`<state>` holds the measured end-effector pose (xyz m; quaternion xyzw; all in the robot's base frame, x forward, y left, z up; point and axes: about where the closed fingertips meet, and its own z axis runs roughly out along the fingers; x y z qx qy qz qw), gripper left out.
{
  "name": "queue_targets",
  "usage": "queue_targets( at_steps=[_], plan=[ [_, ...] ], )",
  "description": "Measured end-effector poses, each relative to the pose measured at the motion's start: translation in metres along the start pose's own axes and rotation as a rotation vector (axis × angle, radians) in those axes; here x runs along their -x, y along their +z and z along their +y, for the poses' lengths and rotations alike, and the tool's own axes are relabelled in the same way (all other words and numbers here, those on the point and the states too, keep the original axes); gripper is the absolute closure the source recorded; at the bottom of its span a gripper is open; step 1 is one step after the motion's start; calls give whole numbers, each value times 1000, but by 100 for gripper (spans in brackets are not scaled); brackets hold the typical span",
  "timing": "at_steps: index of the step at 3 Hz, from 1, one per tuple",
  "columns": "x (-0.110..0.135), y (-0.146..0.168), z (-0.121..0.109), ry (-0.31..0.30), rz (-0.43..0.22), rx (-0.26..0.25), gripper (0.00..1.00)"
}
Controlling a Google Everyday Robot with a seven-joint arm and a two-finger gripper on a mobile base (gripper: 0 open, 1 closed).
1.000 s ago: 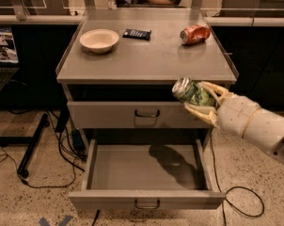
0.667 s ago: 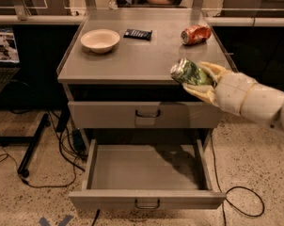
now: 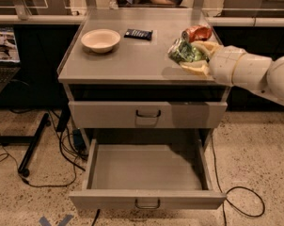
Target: Pick green can from middle drawer and place on counter
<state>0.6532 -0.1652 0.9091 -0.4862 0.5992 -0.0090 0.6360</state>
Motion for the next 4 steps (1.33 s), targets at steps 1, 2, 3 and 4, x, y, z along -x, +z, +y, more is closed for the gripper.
queue_targets(
  at_steps=[1, 2, 3, 4],
  plan=[
    [-24, 31, -31, 24, 51, 2, 100],
    [-47, 52, -42, 56, 93, 15, 100],
    [-76, 72, -48, 99, 137, 11, 81],
    [-77, 73, -48, 103, 141, 11, 58]
  ],
)
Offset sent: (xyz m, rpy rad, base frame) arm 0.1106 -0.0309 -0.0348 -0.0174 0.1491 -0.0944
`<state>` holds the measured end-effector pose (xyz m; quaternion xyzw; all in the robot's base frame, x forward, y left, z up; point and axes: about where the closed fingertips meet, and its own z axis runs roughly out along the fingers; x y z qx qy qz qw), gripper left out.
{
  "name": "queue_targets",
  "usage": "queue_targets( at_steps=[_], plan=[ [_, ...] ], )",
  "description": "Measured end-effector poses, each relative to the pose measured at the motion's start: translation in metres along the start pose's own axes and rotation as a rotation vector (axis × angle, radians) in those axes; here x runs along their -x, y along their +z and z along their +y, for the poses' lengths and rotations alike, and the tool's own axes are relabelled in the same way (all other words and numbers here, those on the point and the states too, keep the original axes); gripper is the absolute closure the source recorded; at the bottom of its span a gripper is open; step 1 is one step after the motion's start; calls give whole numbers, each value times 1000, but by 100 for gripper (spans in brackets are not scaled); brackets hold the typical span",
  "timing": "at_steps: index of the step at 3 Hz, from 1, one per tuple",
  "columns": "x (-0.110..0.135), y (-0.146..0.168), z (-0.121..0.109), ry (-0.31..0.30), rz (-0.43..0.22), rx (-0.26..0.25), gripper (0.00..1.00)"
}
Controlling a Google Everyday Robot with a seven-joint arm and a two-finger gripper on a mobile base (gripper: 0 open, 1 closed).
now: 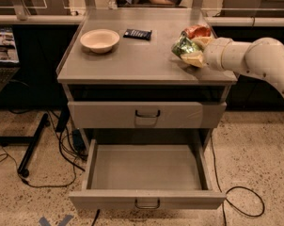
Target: Pick green can from middle drawer and place on counter
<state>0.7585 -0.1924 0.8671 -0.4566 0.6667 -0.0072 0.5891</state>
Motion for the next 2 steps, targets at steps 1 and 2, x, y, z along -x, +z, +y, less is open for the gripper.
queue_targets(
  at_steps=[1, 2],
  plan=[
    [0, 0, 0, 0, 0, 0, 35],
    [0, 0, 0, 0, 0, 0, 12]
  ],
)
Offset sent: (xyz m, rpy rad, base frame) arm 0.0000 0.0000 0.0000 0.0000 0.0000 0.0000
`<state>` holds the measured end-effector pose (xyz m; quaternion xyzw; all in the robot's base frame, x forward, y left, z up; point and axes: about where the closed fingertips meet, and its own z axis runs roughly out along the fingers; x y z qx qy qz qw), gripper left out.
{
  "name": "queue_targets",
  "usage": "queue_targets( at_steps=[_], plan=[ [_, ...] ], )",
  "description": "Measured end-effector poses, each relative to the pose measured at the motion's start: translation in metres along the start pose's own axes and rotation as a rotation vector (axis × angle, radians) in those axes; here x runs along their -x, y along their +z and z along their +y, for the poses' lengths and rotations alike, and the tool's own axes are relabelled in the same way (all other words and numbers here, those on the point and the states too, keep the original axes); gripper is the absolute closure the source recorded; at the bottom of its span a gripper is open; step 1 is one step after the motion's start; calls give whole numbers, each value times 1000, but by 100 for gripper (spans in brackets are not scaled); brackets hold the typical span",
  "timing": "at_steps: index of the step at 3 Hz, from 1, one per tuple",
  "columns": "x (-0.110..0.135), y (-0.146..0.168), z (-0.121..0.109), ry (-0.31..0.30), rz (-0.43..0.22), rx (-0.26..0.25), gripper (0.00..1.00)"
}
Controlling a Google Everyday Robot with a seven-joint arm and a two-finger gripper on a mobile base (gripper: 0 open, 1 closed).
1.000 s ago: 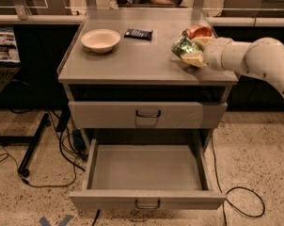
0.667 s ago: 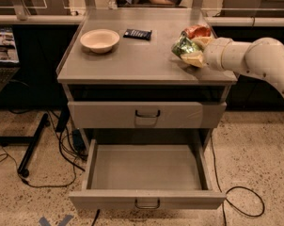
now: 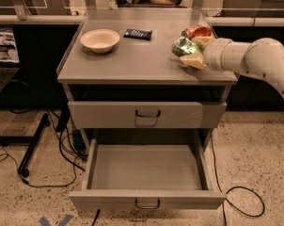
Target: Pick green can from middle drawer and place on counter
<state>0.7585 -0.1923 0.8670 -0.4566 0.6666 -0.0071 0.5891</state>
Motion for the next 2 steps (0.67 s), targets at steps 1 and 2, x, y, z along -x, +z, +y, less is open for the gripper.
queue_targets(
  at_steps=[1, 2],
  plan=[
    [0, 0, 0, 0, 0, 0, 0],
    [0, 0, 0, 0, 0, 0, 0]
  ],
)
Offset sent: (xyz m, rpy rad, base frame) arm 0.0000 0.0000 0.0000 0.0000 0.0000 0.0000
